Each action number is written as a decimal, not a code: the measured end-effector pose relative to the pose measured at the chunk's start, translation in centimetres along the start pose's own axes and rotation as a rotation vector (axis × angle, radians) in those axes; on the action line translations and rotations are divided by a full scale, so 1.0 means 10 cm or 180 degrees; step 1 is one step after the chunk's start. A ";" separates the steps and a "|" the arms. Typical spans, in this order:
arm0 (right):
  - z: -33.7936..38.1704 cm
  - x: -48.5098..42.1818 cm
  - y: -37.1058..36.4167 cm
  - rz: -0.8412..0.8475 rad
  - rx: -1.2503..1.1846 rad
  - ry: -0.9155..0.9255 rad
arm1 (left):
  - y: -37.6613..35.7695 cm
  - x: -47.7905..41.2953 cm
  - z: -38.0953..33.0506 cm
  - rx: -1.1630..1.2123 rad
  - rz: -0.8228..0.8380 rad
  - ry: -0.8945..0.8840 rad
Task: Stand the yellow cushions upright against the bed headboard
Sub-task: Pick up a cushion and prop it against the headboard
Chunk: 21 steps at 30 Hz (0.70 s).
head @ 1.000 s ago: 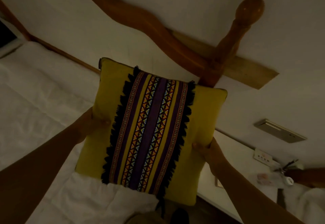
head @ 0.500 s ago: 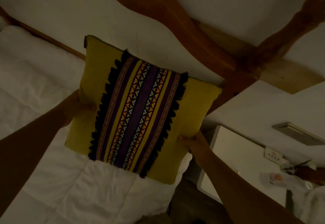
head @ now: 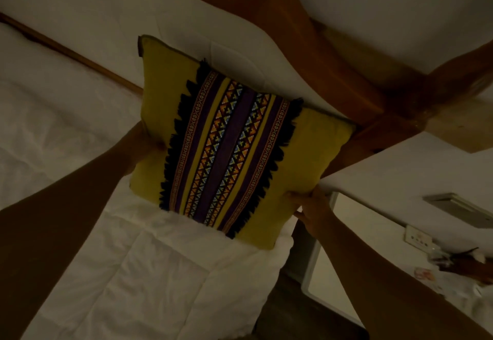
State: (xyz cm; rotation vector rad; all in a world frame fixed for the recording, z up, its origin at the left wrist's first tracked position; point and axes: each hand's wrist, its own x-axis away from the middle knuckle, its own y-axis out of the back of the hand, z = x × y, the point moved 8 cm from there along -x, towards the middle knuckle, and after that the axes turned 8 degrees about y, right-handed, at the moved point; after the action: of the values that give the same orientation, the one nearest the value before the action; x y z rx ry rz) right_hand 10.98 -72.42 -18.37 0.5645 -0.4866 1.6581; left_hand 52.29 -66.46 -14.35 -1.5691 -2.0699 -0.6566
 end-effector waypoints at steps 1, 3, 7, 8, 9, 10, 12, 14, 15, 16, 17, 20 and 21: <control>0.00 -0.02 0.00 -0.0042 -0.0013 0.0009 | -0.02 -0.04 -0.01 0.0012 0.0015 -0.0006; 0.01 -0.04 -0.02 -0.0120 -0.0050 0.0053 | -0.02 -0.11 -0.03 0.0049 0.0009 -0.0015; 0.02 0.00 -0.06 -0.0222 -0.0194 0.0222 | 0.04 -0.17 -0.16 0.0082 0.0050 -0.0119; 0.03 0.01 -0.07 -0.0234 -0.0245 0.0280 | 0.06 -0.18 -0.20 0.0071 0.0067 -0.0163; 0.04 0.02 -0.07 -0.0260 -0.0282 0.0328 | 0.06 -0.19 -0.24 0.0055 0.0084 -0.0213; 0.04 0.03 -0.07 -0.0295 -0.0299 0.0366 | 0.07 -0.21 -0.27 0.0047 0.0111 -0.0268; 0.06 0.03 -0.07 -0.0359 -0.0288 0.0447 | 0.08 -0.26 -0.30 0.0062 0.0175 -0.0357; 0.08 0.03 -0.05 -0.0414 -0.0253 0.0533 | 0.11 -0.30 -0.29 0.0103 0.0148 -0.0391; 0.09 0.04 -0.03 -0.0442 -0.0222 0.0572 | 0.12 -0.32 -0.29 0.0128 0.0159 -0.0395; 0.09 0.04 -0.01 -0.0452 -0.0200 0.0612 | 0.12 -0.35 -0.28 0.0149 0.0192 -0.0396; 0.10 0.06 0.01 -0.0466 -0.0171 0.0661 | 0.11 -0.37 -0.27 0.0159 0.0215 -0.0385; 0.12 0.04 0.04 -0.0446 -0.0111 0.0781 | 0.09 -0.46 -0.22 0.0097 0.0228 -0.0367; 0.11 0.03 0.04 -0.0448 -0.0078 0.0775 | 0.05 -0.47 -0.20 0.0069 0.0258 -0.0350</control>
State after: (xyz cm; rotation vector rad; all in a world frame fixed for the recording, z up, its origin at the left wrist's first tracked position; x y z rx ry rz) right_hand 10.64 -72.89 -17.33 0.3638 -0.2823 1.5588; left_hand 54.12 -71.11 -15.62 -1.7019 -2.0716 -0.5281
